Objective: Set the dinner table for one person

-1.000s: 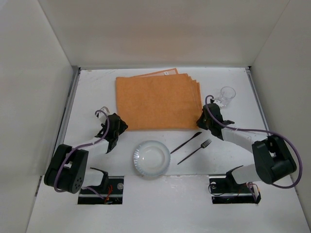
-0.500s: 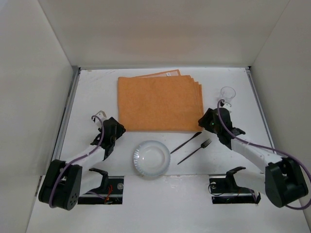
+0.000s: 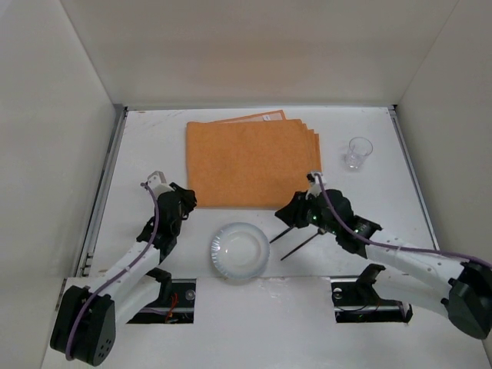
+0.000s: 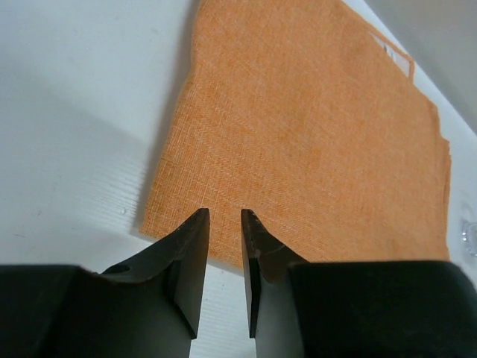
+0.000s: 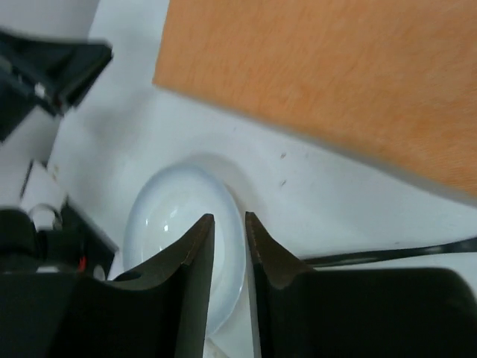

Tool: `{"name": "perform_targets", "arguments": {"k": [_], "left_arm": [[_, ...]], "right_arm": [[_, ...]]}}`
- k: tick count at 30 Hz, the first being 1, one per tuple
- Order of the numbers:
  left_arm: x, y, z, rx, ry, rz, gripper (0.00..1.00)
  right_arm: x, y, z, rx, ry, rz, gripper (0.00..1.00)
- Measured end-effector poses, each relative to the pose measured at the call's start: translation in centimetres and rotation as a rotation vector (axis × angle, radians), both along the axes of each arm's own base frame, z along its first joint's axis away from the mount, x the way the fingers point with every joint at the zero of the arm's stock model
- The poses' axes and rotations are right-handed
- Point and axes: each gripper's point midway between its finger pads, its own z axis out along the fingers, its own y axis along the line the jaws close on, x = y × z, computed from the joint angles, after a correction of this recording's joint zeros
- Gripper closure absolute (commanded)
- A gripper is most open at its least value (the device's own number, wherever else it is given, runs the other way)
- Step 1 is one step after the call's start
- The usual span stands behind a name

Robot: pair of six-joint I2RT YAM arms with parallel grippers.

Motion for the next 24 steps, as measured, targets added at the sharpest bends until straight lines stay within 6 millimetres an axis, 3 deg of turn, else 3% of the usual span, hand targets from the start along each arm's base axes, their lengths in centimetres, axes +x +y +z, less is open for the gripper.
{"name": "perform_targets", "arguments": {"k": [6, 10, 19, 24], "left_arm": [[0.2, -1.2, -1.6, 0.022, 0.046, -0.039, 0.71], [1.0, -2.0, -0.7, 0.012, 0.02, -0.053, 0.67], [1.7, -2.6, 0.0, -0.006, -0.018, -0.061, 0.63], [2.0, -2.7, 0.4, -0.019, -0.035, -0.056, 0.62]], "right_arm": [[-2.3, 3.0, -5.2, -0.069, 0.142, 0.141, 0.38], [-3.0, 4.5, -7.0, -0.065, 0.192, 0.212, 0.33], [-4.3, 6.5, -11.3, -0.057, 0.323, 0.306, 0.4], [-4.5, 7.7, -11.5, -0.016, 0.344, 0.339, 0.59]]}}
